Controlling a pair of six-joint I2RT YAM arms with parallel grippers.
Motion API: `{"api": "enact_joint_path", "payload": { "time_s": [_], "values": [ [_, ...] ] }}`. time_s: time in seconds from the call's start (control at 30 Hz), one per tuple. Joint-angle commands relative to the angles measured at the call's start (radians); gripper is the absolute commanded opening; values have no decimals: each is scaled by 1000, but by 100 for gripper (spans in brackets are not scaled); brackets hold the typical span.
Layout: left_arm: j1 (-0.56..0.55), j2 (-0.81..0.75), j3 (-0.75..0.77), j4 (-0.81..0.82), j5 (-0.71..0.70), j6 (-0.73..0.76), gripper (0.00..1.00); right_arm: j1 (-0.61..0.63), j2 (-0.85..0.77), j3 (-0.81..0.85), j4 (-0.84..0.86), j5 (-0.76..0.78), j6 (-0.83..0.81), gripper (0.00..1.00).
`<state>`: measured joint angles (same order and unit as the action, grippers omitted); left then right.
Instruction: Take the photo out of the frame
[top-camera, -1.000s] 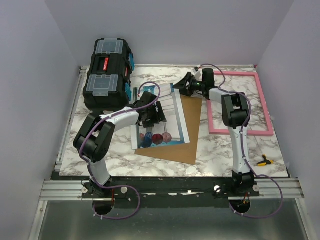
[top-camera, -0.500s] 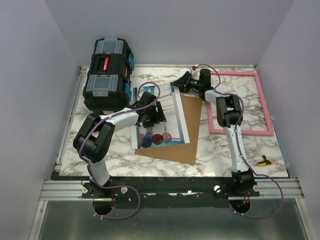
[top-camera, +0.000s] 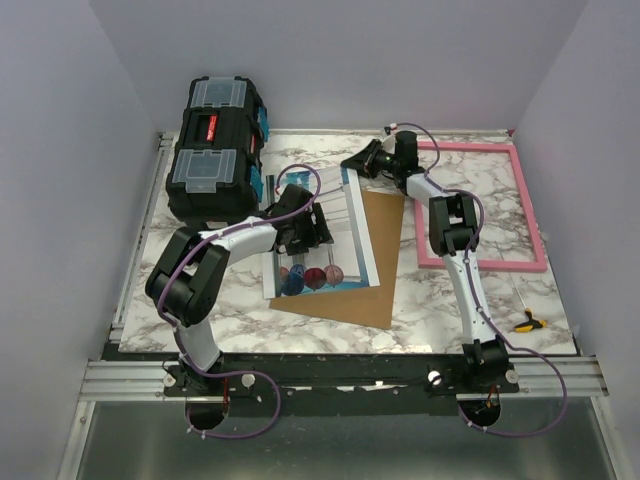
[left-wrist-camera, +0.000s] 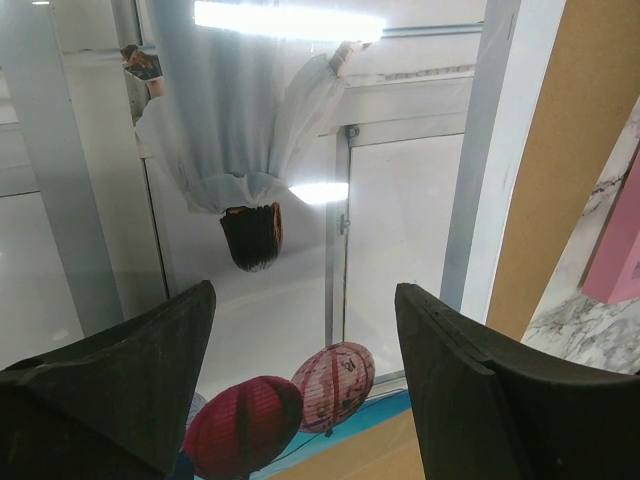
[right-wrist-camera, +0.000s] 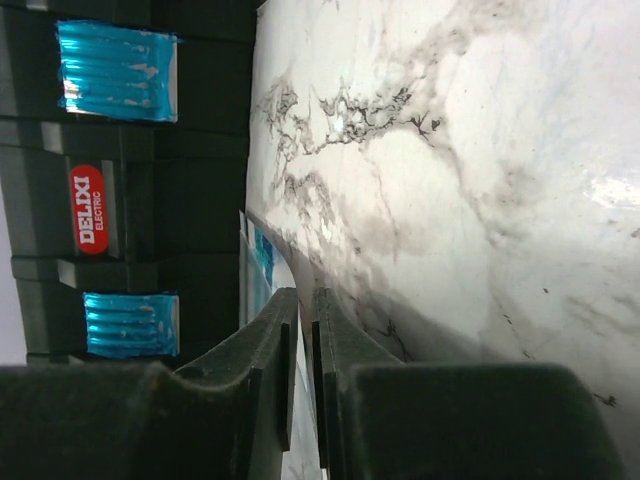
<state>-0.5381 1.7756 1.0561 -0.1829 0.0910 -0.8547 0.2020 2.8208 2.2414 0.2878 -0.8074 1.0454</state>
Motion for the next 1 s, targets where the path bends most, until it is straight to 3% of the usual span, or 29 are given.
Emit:
{"api": "enact_joint_path", "payload": {
  "time_s": [0.0, 0.13, 0.27, 0.67, 0.97],
  "values": [
    [-1, 25, -45, -54, -31, 38, 75, 2, 22, 33, -75, 12, -64, 17],
    [-2, 24, -44, -49, -21, 41, 75, 2, -9, 1, -100, 12, -117, 16],
    [-3, 14, -44, -35, 7, 59, 78, 2, -14, 39, -149, 10, -175, 1],
    [-11, -137, -89, 0, 123, 100, 85, -33, -286, -118, -239, 112, -405, 1],
    [-12, -216, -168, 23, 163, 87, 85, -55, -509, -387, -219, 112, -476, 0]
  ]
}}
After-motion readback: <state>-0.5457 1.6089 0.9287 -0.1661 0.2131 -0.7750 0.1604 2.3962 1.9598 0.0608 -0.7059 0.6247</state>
